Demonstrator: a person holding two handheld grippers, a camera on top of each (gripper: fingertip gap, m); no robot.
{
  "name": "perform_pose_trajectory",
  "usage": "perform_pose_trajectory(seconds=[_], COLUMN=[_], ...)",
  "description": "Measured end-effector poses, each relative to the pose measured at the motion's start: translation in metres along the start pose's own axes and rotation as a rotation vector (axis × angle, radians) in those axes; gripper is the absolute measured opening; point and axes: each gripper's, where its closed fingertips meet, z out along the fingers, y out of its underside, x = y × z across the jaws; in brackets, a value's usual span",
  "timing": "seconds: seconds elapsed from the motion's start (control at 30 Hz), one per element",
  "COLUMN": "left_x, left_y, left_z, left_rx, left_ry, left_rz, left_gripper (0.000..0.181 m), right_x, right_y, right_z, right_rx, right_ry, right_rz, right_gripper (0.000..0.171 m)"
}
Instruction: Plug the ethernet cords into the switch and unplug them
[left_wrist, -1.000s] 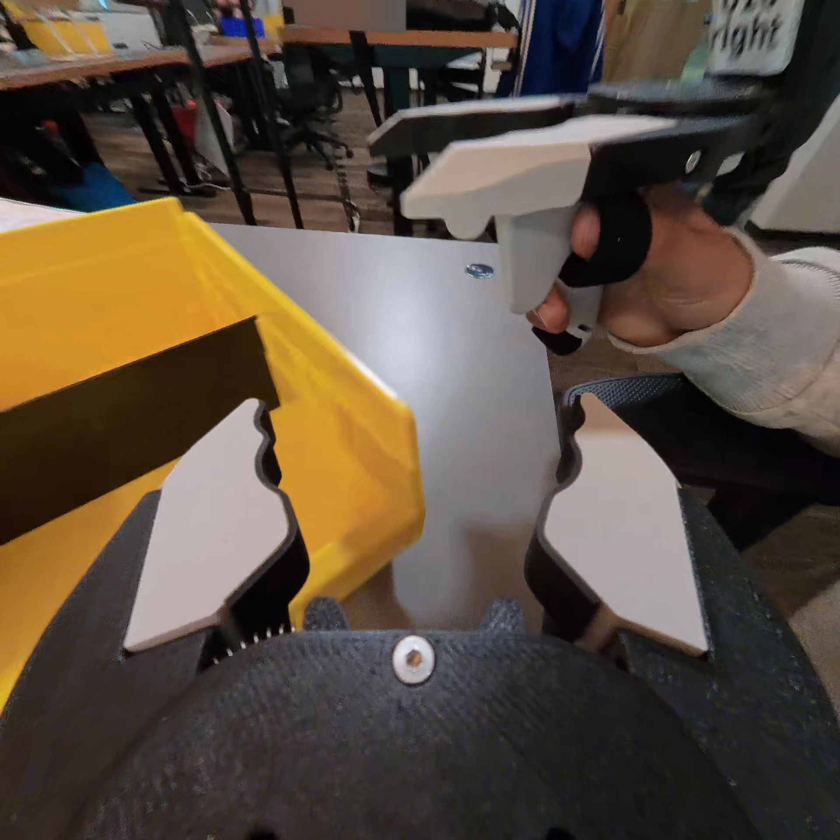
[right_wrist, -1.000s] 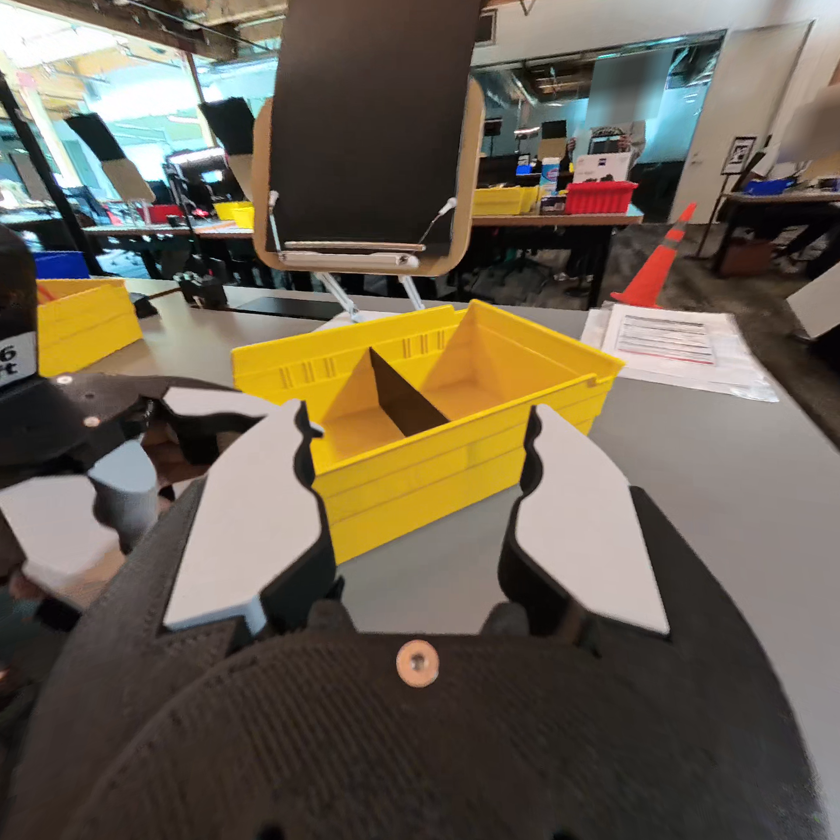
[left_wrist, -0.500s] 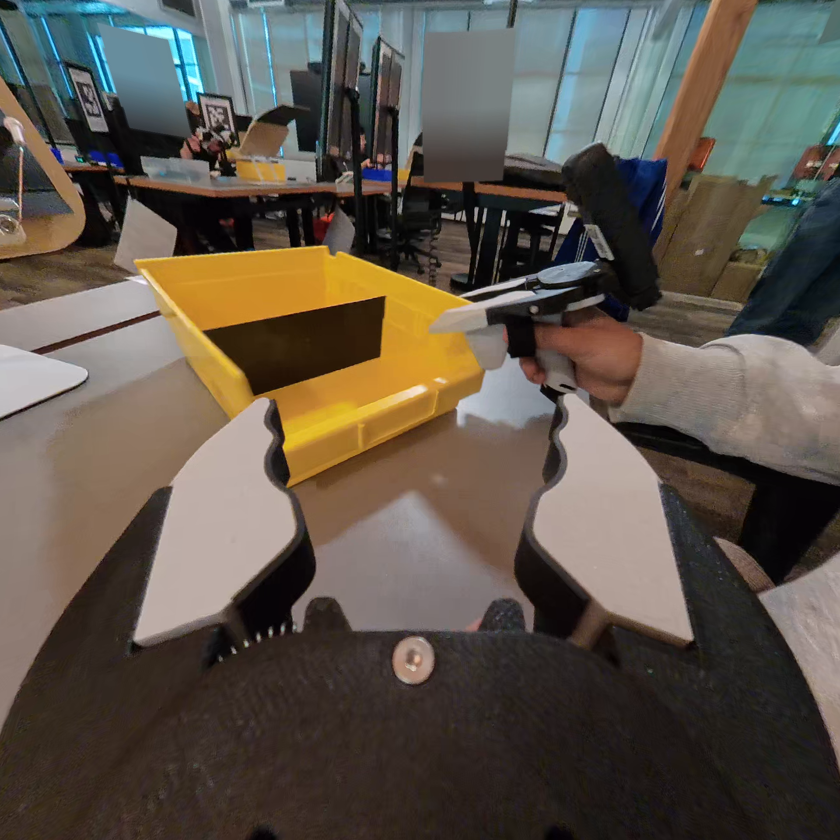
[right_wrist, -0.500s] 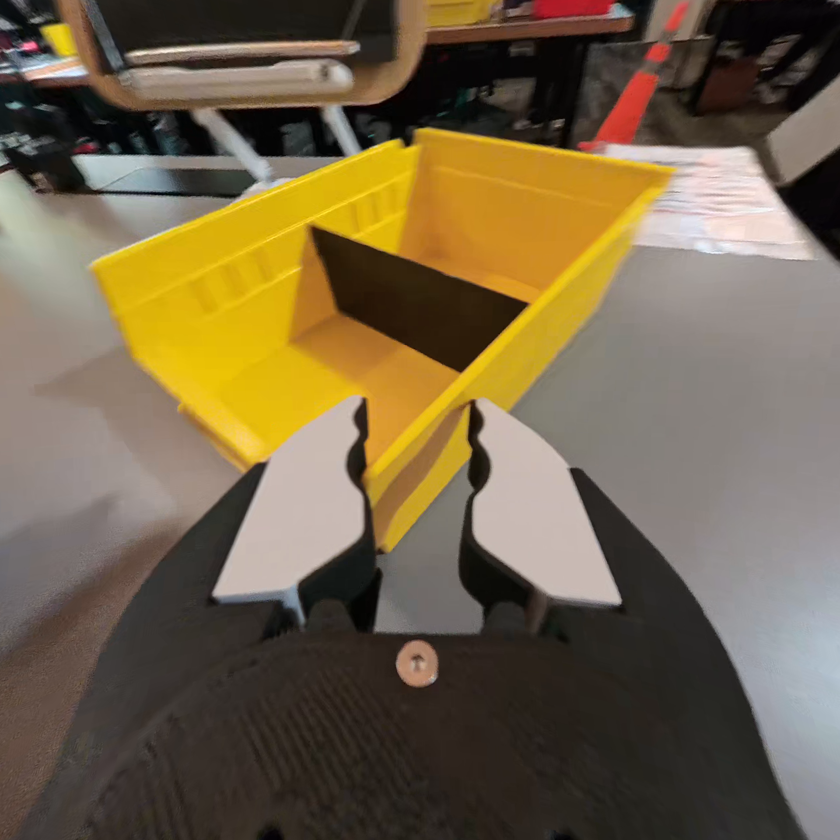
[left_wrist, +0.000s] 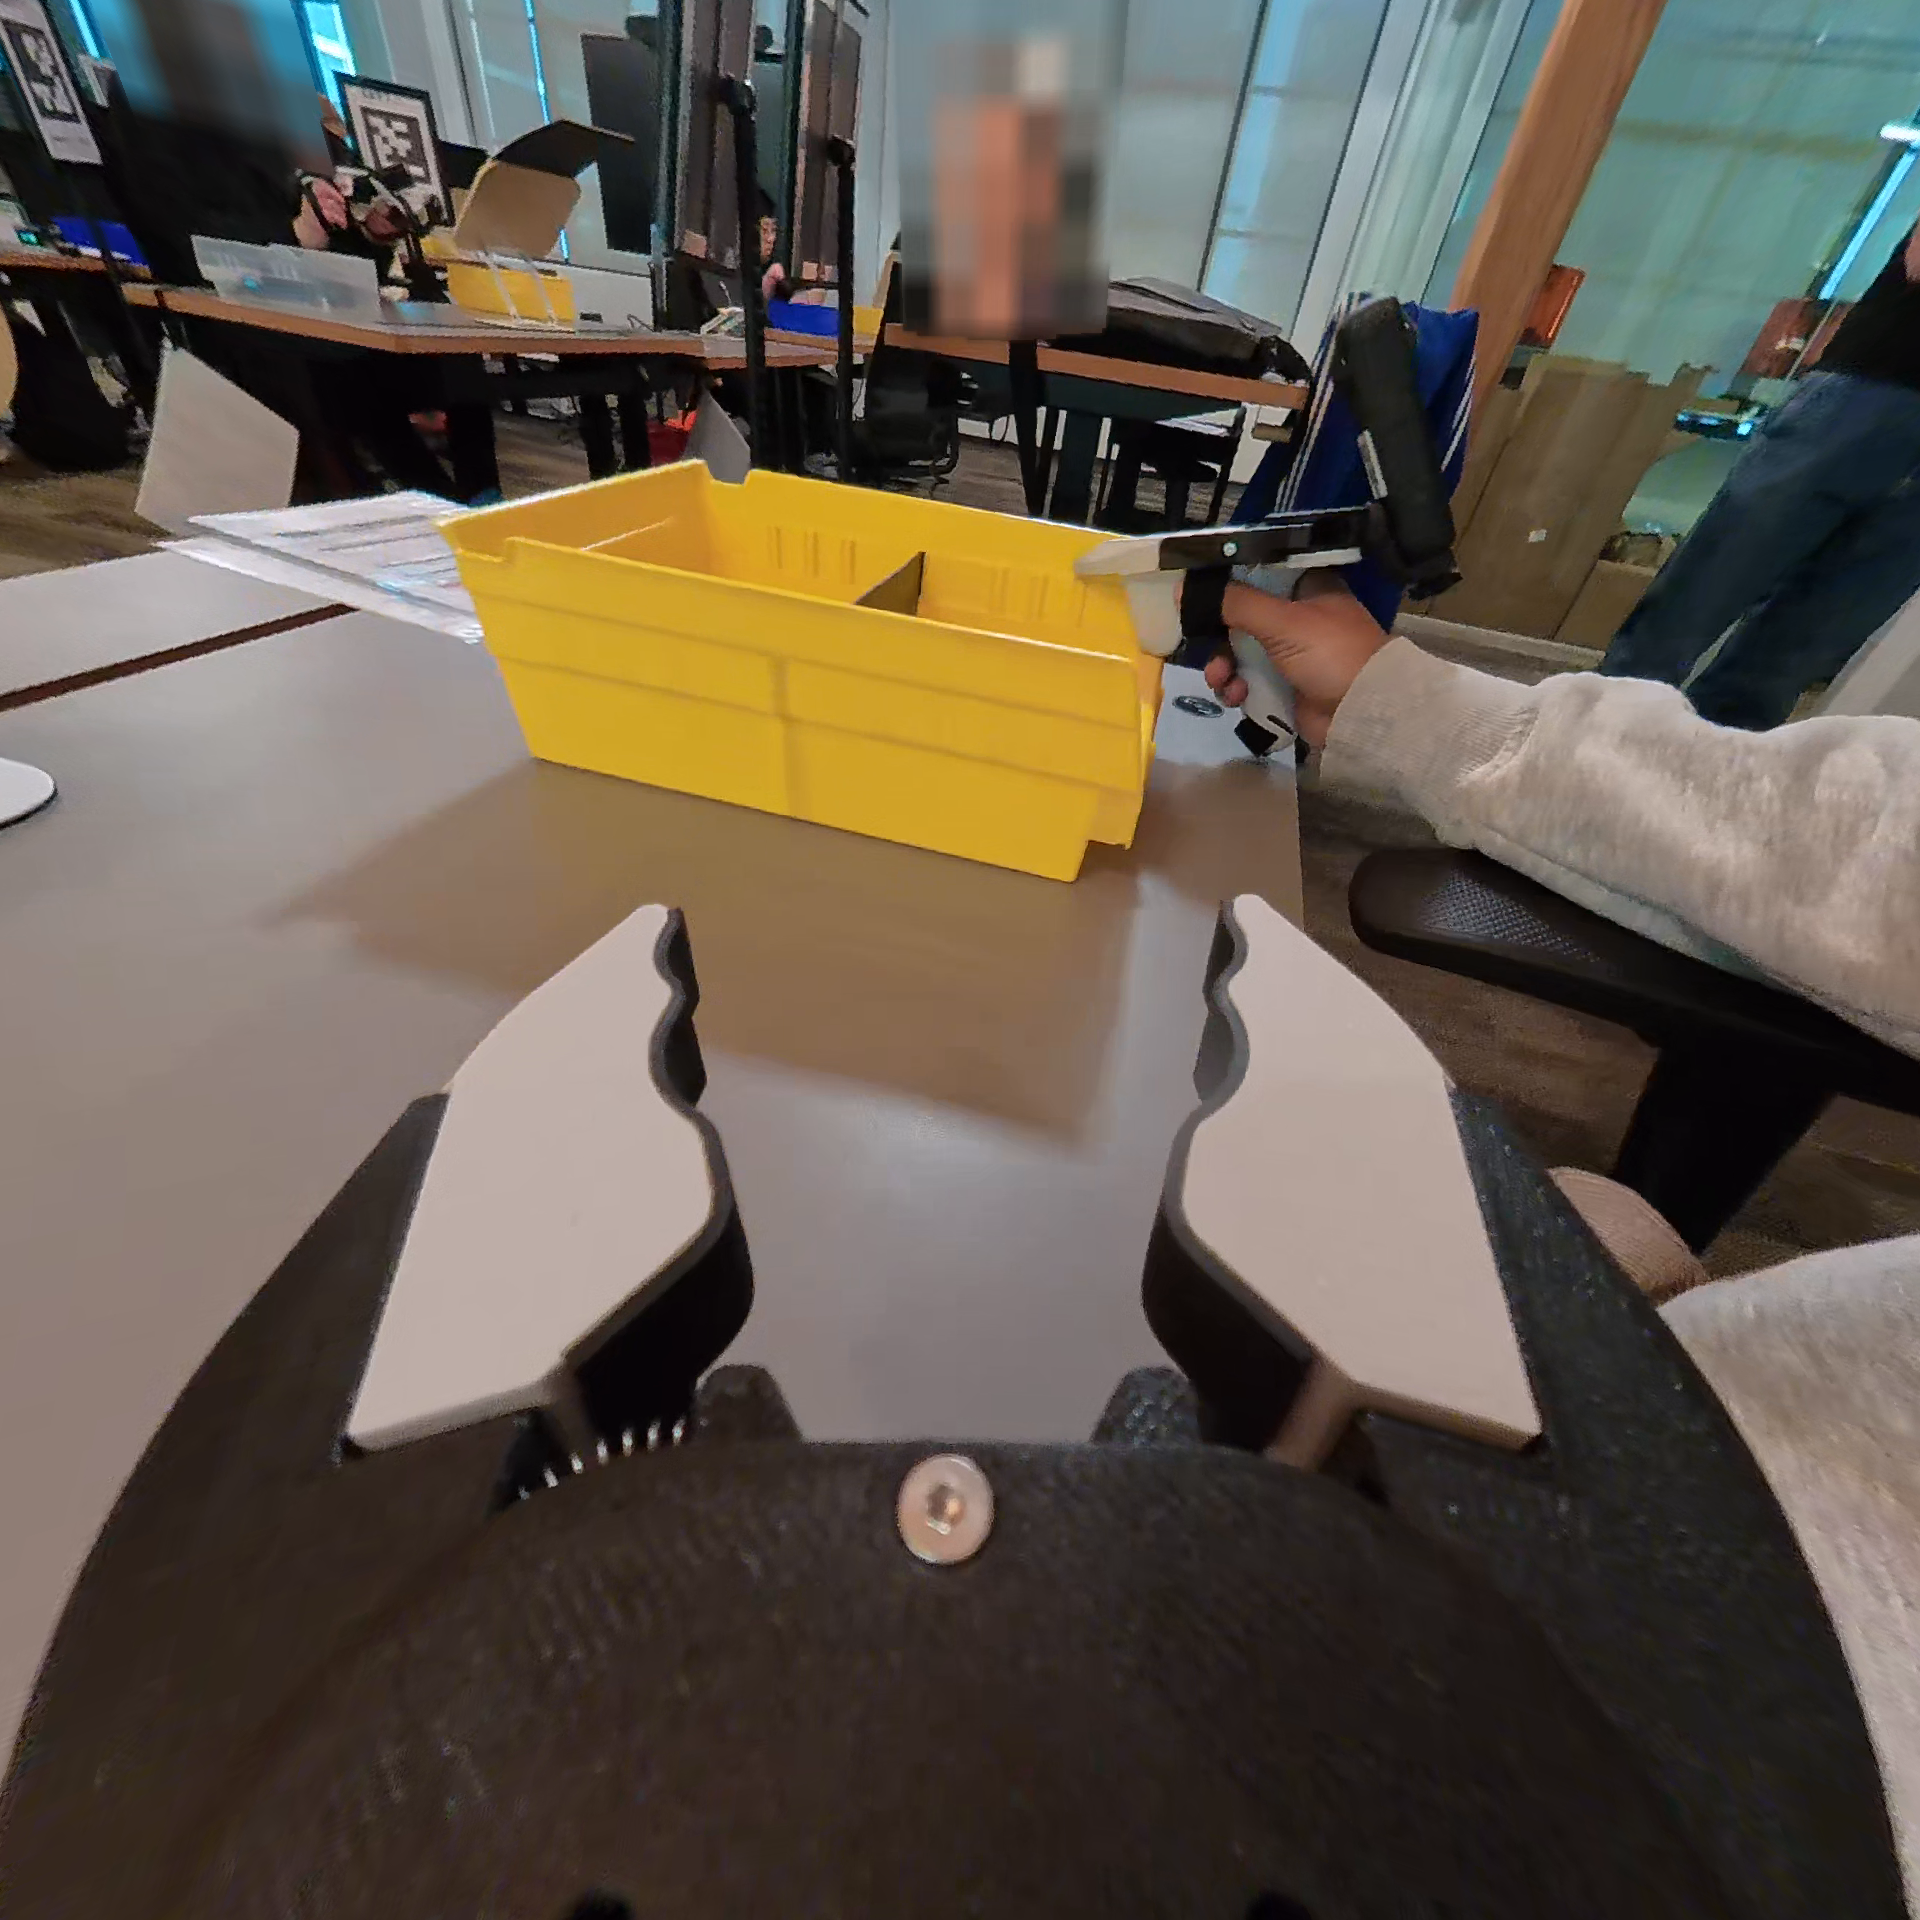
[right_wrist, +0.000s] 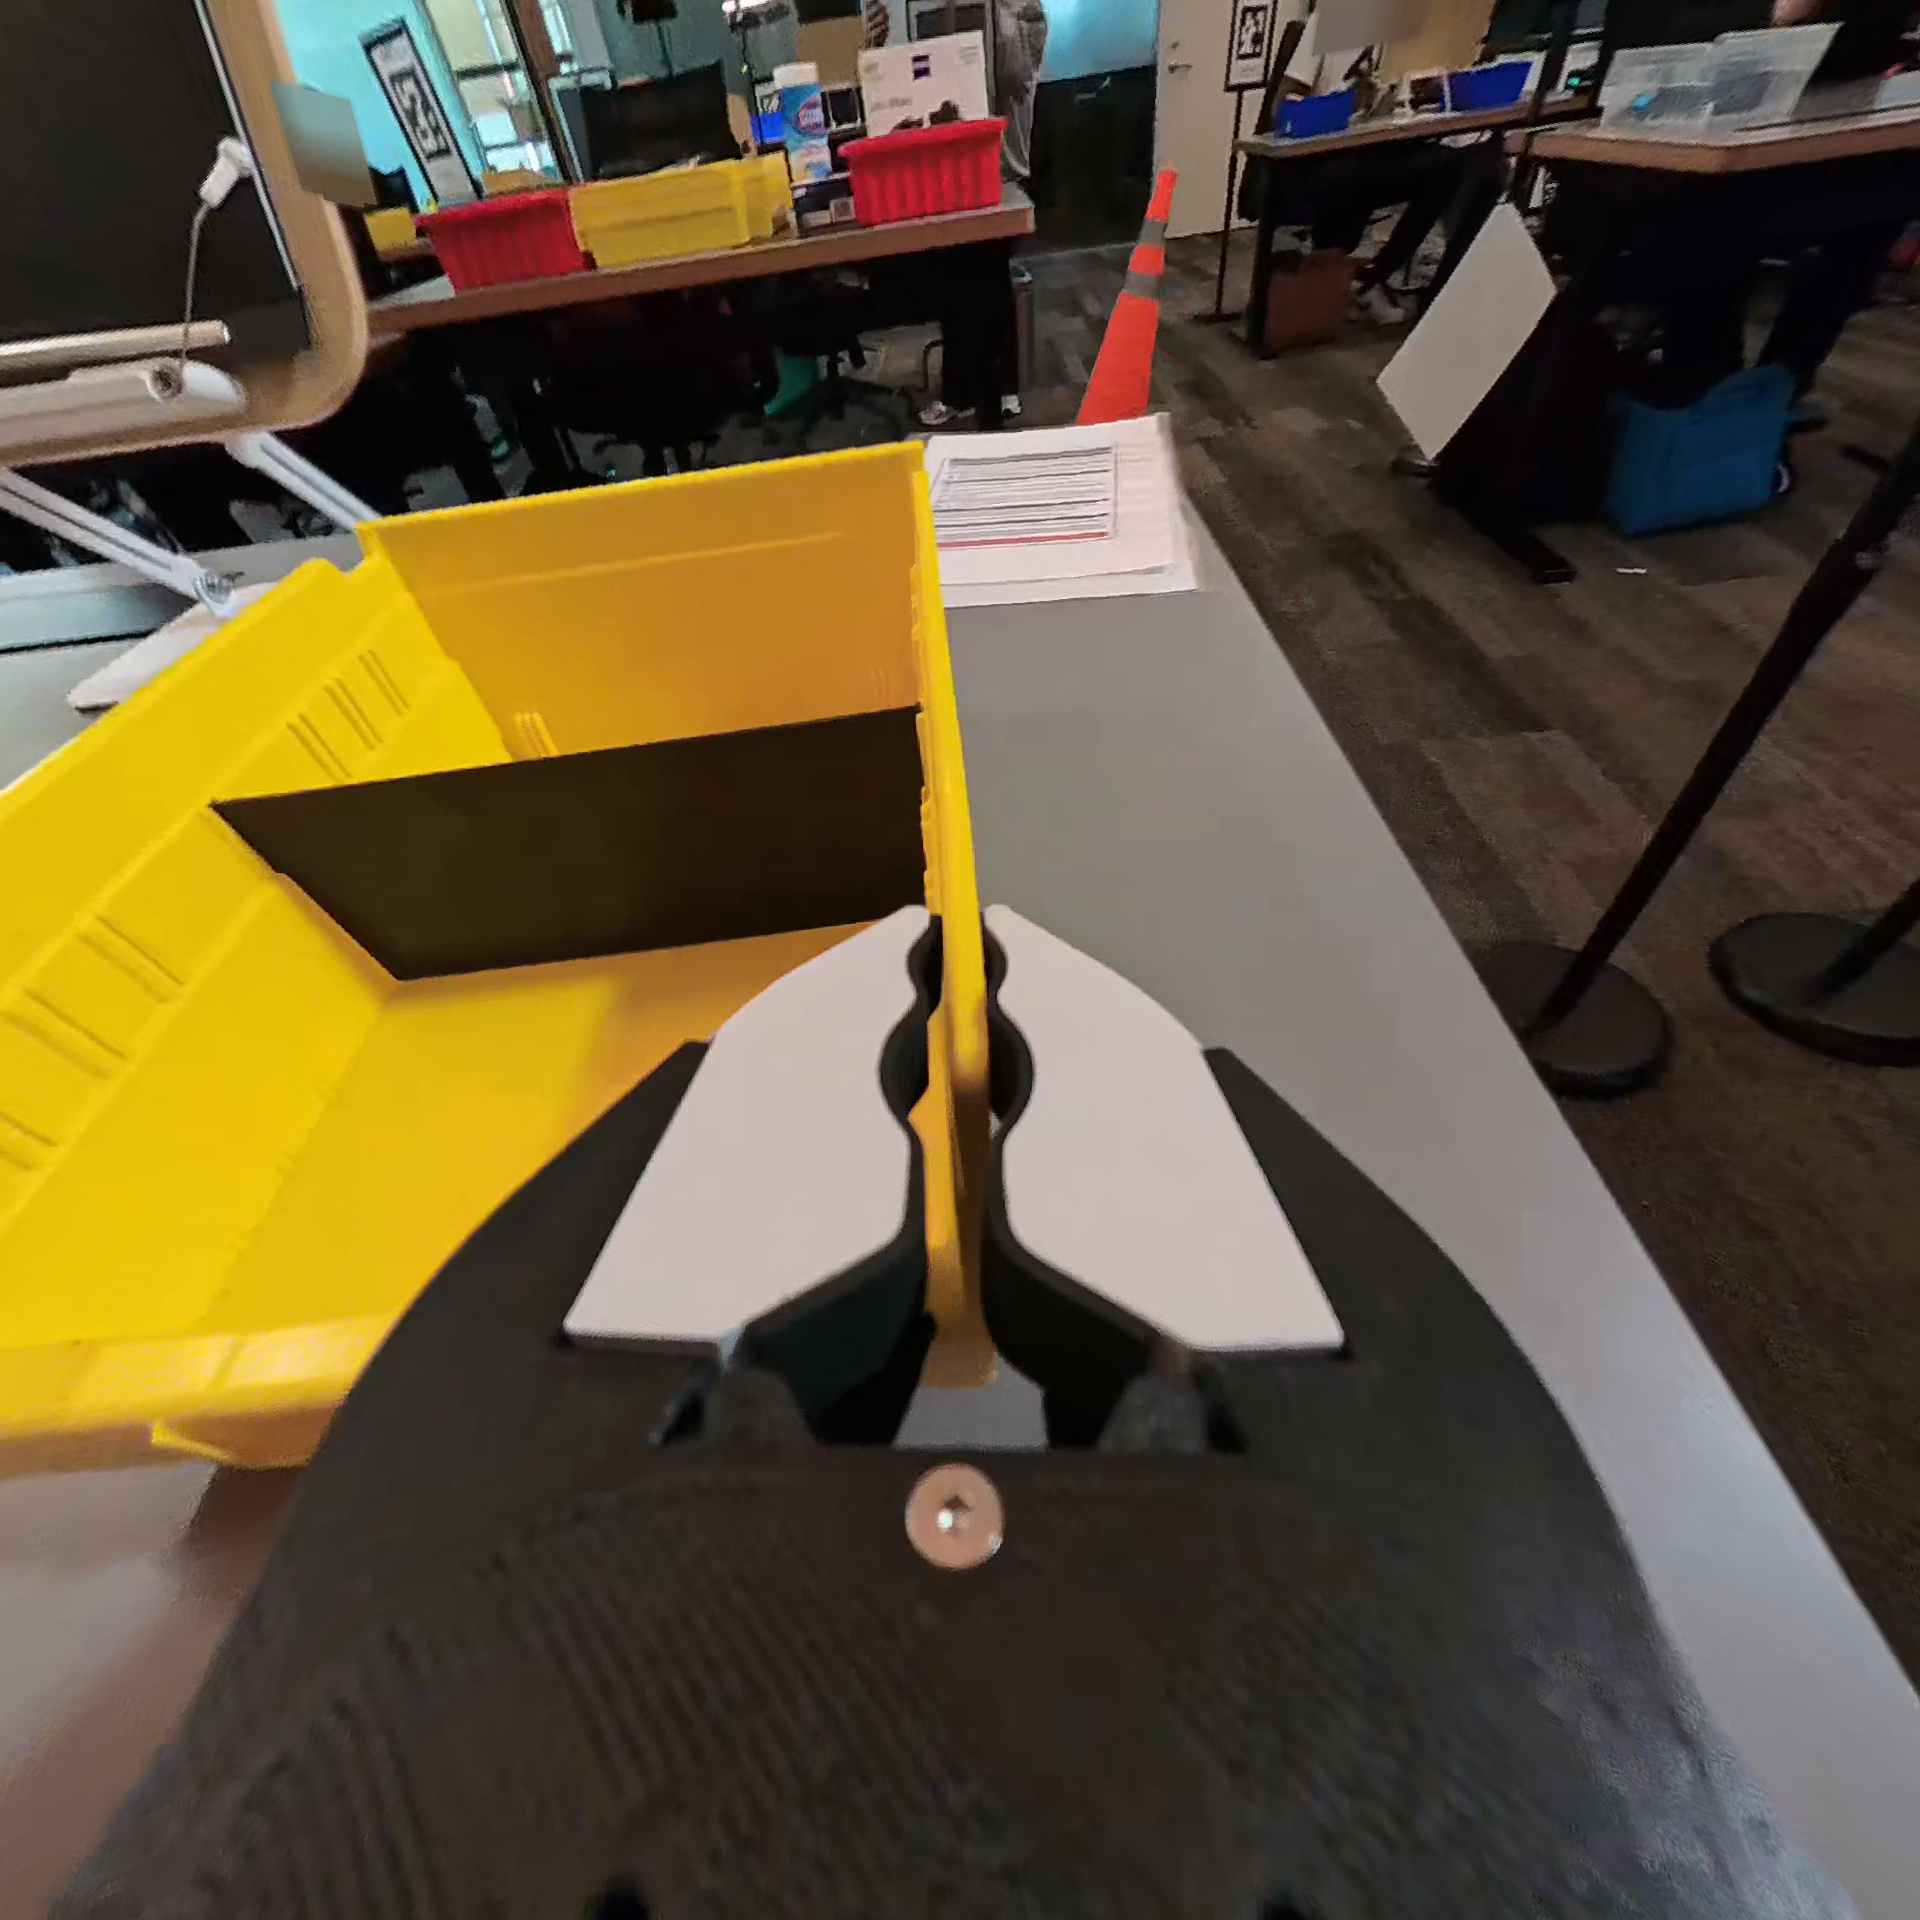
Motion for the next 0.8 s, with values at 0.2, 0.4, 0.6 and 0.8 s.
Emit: perform_pose_trajectory(seconds=[0.2,0.4,0.6,0.8], left_x=[-0.011,-0.015,-0.033,-0.099], left_y=[0.001,0.004,0.012,-0.01], left_z=[0.0,-0.002,-0.023,-0.098], left_rx=[0.015,0.005,-0.031,0.033], left_ry=[-0.008,-0.029,-0.154,-0.592], left_rz=[-0.079,-0.078,0.019,0.164], left_gripper=[0.093,0.093,0.093,0.096], right_x=[0.008,0.011,-0.183,-0.391], right_y=[-0.001,-0.016,-0.119,-0.007], right_z=[0.001,-0.002,-0.047,-0.006], right_rx=[0.001,0.028,0.517,0.117], right_ry=[0.027,0.11,-0.235,-0.775], right_rz=[-0.007,-0.059,-0.283,-0.29], right_gripper=[0.005,0.027,0.046,0.047])
